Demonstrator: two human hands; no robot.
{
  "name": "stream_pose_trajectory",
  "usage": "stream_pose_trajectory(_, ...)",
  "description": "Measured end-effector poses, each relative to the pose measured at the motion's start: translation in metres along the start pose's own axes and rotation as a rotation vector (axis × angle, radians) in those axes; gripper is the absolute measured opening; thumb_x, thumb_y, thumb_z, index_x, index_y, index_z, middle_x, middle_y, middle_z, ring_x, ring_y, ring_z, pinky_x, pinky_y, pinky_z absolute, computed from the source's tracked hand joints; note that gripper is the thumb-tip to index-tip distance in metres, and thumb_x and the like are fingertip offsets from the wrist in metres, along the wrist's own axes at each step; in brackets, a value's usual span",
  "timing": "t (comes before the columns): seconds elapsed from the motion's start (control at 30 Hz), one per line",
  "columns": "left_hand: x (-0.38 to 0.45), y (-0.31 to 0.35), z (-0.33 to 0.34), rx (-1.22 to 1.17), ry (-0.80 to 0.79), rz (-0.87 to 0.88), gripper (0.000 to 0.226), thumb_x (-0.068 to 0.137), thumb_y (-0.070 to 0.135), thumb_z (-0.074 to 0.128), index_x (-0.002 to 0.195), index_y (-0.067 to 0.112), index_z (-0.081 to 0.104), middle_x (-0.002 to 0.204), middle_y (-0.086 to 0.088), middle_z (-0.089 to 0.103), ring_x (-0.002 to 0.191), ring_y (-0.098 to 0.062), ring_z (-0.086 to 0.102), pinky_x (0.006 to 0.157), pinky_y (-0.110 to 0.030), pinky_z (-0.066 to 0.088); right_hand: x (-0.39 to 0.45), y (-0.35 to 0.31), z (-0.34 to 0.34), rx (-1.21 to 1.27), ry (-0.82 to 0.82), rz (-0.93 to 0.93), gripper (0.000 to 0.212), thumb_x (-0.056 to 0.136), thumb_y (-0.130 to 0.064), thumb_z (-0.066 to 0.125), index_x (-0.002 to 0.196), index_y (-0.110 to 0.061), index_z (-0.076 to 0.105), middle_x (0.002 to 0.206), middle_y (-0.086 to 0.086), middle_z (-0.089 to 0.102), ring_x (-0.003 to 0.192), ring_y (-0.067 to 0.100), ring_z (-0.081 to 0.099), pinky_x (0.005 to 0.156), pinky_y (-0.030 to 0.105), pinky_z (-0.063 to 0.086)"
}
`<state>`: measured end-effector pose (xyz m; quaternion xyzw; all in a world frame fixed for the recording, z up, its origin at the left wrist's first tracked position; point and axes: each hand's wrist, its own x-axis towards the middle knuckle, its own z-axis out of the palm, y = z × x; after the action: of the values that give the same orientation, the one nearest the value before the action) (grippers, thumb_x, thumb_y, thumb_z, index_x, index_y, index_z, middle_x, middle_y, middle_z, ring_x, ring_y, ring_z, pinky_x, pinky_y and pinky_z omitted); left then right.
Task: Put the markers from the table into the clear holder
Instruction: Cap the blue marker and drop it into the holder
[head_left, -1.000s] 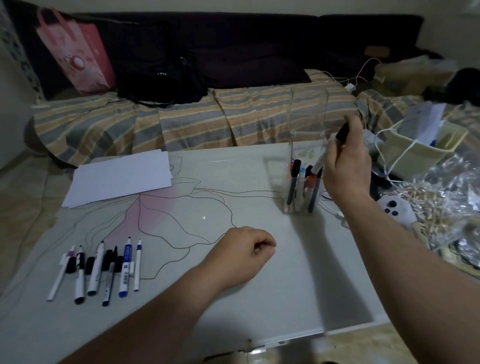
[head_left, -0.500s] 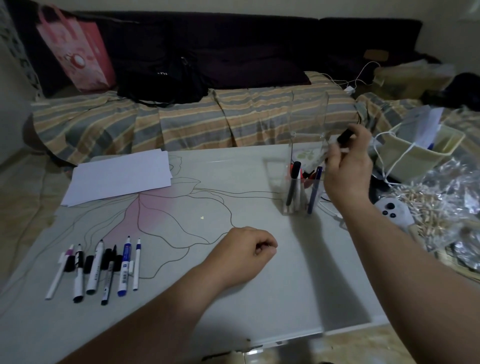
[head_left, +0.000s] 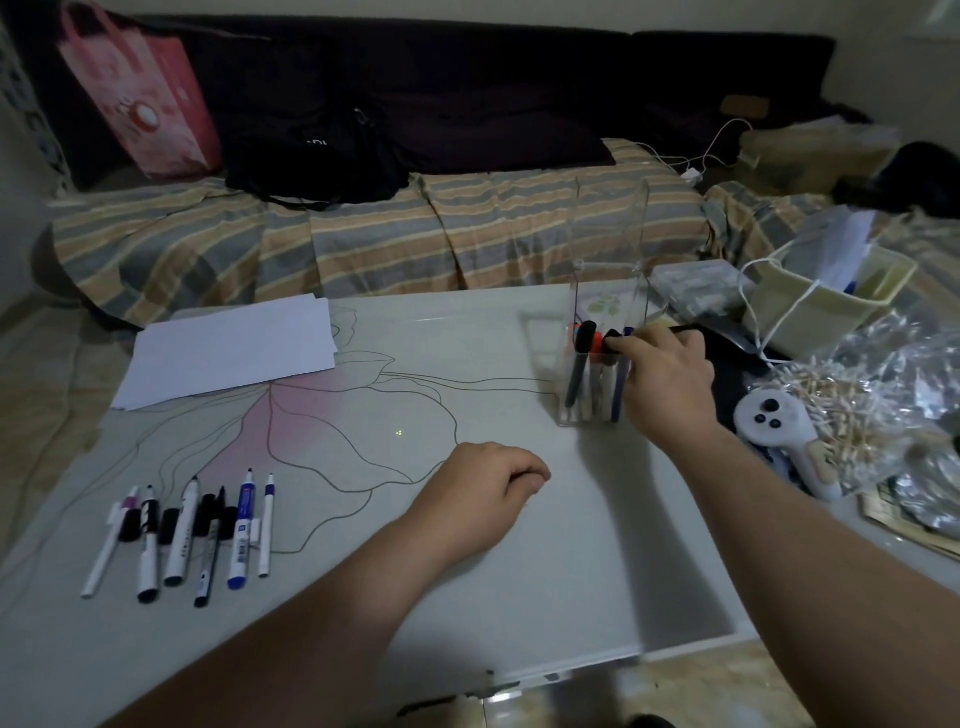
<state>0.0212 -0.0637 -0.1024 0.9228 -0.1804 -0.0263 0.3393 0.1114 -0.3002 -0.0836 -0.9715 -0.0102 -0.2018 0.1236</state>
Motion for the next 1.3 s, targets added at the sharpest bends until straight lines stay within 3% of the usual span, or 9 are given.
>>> stream_pose_trajectory(0.13,-0.002,-0.005,-0.009,-0.013,-0.021,-0.027,0.041,0.092,0.002,0.051,0.112,0.03,0.075,0.103,0.014,0.075,0.093,0.0,0.067,0.082,0.0,0.039,-0.006,-0.022,-0.008,0.125,0.087,0.054,0.06,0.089,-0.003,0.053,0.145,-0.024,0.052,0.133,0.008,0.05,0.117,0.033,0.04,0.091,0.045,0.039)
stream_pose_trajectory(0.23,-0.009,-0.015,-0.028,-0.025,0.017,-0.032,0.059,0.079,-0.01,0.041,0.109,0.026,0.077,0.095,0.013,0.072,0.087,0.0,0.066,0.084,-0.012,0.049,-0.017,-0.056,-0.006,0.211,0.101,-0.051,0.054,0.09,-0.006,0.056,0.142,-0.019,0.053,0.125,0.01,0.054,0.113,0.031,0.045,0.096,0.048,0.044)
stream_pose_trajectory(0.37,-0.025,-0.049,-0.067,-0.061,0.12,-0.12,0.057,0.077,-0.014,0.041,0.1,0.022,0.079,0.091,0.006,0.076,0.084,-0.005,0.069,0.082,-0.016,0.054,-0.042,-0.119,0.014,0.272,-0.087,-0.28,0.049,0.092,-0.01,0.055,0.14,-0.02,0.056,0.122,0.006,0.055,0.113,0.027,0.052,0.093,0.042,0.049)
stream_pose_trajectory(0.53,-0.063,-0.107,-0.123,-0.008,0.234,-0.365,0.052,0.08,-0.014,0.05,0.098,0.026,0.076,0.096,0.009,0.073,0.085,-0.005,0.067,0.077,-0.019,0.053,-0.088,-0.202,0.052,0.248,-0.474,-0.577,0.039,0.094,-0.021,0.051,0.132,-0.024,0.059,0.127,0.006,0.053,0.118,0.033,0.052,0.093,0.047,0.052)
stream_pose_trajectory(0.73,-0.103,-0.158,-0.151,0.267,0.203,-0.689,0.023,0.08,0.018,0.066,0.087,0.038,0.073,0.099,0.008,0.071,0.093,-0.018,0.066,0.088,-0.034,0.056,-0.126,-0.28,0.074,0.184,-0.64,-0.73,0.04,0.099,-0.034,0.049,0.138,-0.025,0.052,0.13,0.007,0.048,0.117,0.032,0.048,0.081,0.041,0.045)
stream_pose_trajectory(0.87,-0.109,-0.164,-0.148,0.329,0.099,-0.724,0.013,0.078,0.027,0.064,0.071,0.033,0.073,0.083,0.011,0.073,0.085,-0.017,0.068,0.081,-0.034,0.059,-0.134,-0.298,0.089,0.187,-0.691,-0.719,0.038,0.1,-0.033,0.045,0.138,-0.029,0.051,0.122,0.009,0.049,0.114,0.033,0.048,0.085,0.046,0.048)
stream_pose_trajectory(1.03,-0.1,-0.16,-0.136,0.371,-0.001,-0.717,0.007,0.072,0.035,0.071,0.072,0.032,0.077,0.075,0.01,0.072,0.079,-0.013,0.068,0.077,-0.032,0.06,-0.126,-0.292,0.091,0.206,-0.686,-0.6,0.035,0.102,-0.036,0.045,0.133,-0.024,0.058,0.118,0.011,0.054,0.107,0.035,0.057,0.086,0.044,0.052)
stream_pose_trajectory(1.13,-0.096,-0.156,-0.129,0.419,-0.033,-0.729,0.019,0.07,0.047,0.074,0.074,0.029,0.078,0.071,0.008,0.073,0.075,-0.013,0.068,0.075,-0.031,0.059,-0.122,-0.28,0.092,0.154,-0.682,-0.539,0.034,0.099,-0.037,0.053,0.124,-0.014,0.061,0.118,0.013,0.053,0.105,0.039,0.06,0.085,0.043,0.051)
stream_pose_trajectory(1.3,-0.086,-0.147,-0.113,0.526,-0.037,-0.688,0.026,0.069,0.05,0.079,0.085,0.03,0.073,0.085,0.011,0.072,0.09,-0.017,0.066,0.085,-0.033,0.053,-0.111,-0.253,0.084,0.103,-0.68,-0.431,0.023,0.099,-0.021,0.055,0.116,-0.007,0.06,0.11,0.017,0.057,0.1,0.04,0.062,0.073,0.037,0.043)
